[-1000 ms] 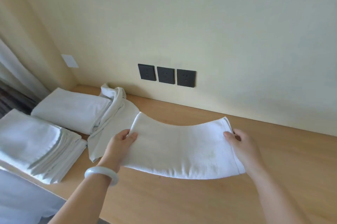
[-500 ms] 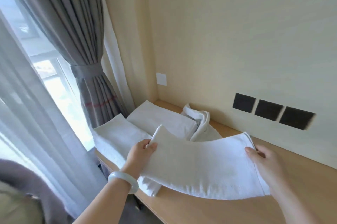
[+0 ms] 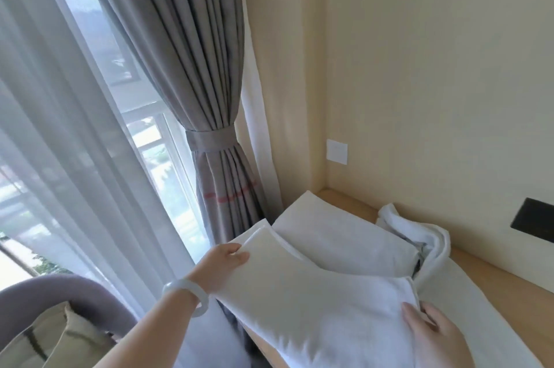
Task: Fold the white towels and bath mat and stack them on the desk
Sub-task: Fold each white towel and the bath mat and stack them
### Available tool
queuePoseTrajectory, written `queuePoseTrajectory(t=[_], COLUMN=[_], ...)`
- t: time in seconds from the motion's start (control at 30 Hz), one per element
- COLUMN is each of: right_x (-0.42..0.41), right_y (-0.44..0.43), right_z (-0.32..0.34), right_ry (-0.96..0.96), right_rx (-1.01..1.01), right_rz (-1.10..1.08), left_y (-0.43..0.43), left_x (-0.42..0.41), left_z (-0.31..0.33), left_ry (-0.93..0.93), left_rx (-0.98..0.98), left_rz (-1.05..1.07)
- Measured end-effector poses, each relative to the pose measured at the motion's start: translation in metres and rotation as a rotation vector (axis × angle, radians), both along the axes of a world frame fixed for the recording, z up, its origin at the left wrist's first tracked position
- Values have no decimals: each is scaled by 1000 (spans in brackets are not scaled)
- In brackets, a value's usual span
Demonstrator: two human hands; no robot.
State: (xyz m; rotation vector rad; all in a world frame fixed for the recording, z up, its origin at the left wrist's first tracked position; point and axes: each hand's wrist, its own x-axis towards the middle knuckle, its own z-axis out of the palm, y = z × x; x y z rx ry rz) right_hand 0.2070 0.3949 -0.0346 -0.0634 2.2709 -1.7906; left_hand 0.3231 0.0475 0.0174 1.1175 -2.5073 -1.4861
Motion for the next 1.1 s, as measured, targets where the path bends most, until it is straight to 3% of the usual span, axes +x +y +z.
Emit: queuePoseTrajectory(t=[0.13, 0.23, 0.27, 0.4, 0.47, 0.57, 0.7, 0.9, 1.1], right_x=[5, 15, 18, 22, 21, 31, 45, 54, 61], right_y=[-31, -57, -64, -92, -103, -114, -119, -132, -142], right_z=[-17, -40, -51, -24, -33, -47, -40, -27, -47], right_ry=[0, -8, -50, 180, -76, -219, -155, -43, -227], right_rx=[-44, 63, -2, 12, 96, 248, 424, 406, 485], right_rz=[-78, -171, -226, -410, -421, -385, -335, -514, -520], left_y=[-41, -73, -83, -121, -137, -153, -165, -180, -190], left_x=[-14, -36, -46, -87, -97, -104, -106, -106, -93], left_z=[1, -2, -2, -18, -42, -70, -71, -60, -77], left_ry=[-61, -58, -42, -49, -130, -170, -199, -156, -158], left_rx=[16, 56, 85, 143, 64, 108, 273, 236, 179], left_rz=[-89, -161, -185, -266, -341, -372, -420, -543, -504])
